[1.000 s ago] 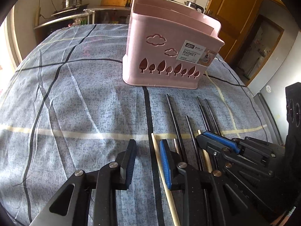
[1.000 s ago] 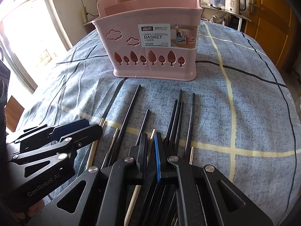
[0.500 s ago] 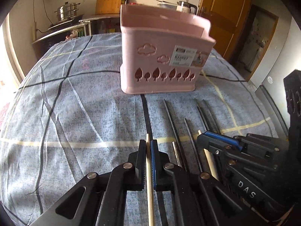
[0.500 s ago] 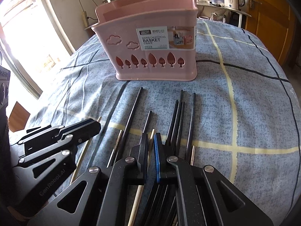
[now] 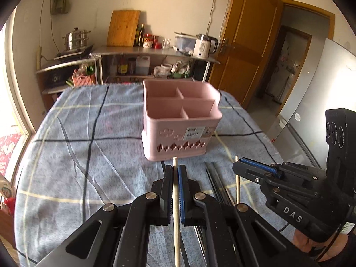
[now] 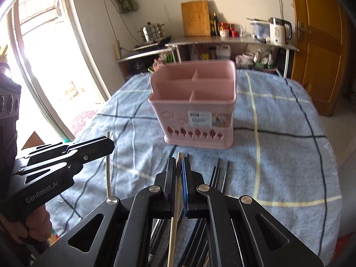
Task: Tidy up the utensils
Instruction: 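Lift both held chopsticks and carry them over the pink basket with both tools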
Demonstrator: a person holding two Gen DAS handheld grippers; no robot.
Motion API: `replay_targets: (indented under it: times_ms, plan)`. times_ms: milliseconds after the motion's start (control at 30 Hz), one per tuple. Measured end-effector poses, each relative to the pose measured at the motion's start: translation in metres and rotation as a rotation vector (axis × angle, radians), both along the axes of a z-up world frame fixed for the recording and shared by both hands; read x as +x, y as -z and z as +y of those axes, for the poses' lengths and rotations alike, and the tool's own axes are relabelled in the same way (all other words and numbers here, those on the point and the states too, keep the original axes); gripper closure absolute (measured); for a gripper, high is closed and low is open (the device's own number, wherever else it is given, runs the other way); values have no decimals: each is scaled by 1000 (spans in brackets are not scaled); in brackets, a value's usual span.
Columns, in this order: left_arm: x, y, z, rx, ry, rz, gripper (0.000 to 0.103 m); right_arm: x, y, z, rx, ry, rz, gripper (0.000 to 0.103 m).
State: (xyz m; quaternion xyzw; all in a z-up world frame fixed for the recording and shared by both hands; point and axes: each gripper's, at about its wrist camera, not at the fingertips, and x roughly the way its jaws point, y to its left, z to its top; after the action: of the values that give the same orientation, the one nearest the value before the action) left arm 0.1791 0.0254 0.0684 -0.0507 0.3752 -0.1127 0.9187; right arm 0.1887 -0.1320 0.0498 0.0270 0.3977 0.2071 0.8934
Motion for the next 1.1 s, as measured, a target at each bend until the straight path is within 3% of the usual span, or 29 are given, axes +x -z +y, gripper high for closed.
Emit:
replay_targets:
  times_ms: [500, 767, 1100]
  plan:
    - [-8, -56, -4, 11, 56, -86, 99, -14, -68, -16, -3, 18, -169, 99]
    - [15, -85, 0, 4, 63, -125, 99, 0, -92, -24, 22, 34, -233, 99]
    - [68, -135, 16, -28, 23, -196, 99, 46, -135, -23, 94, 69, -329, 99]
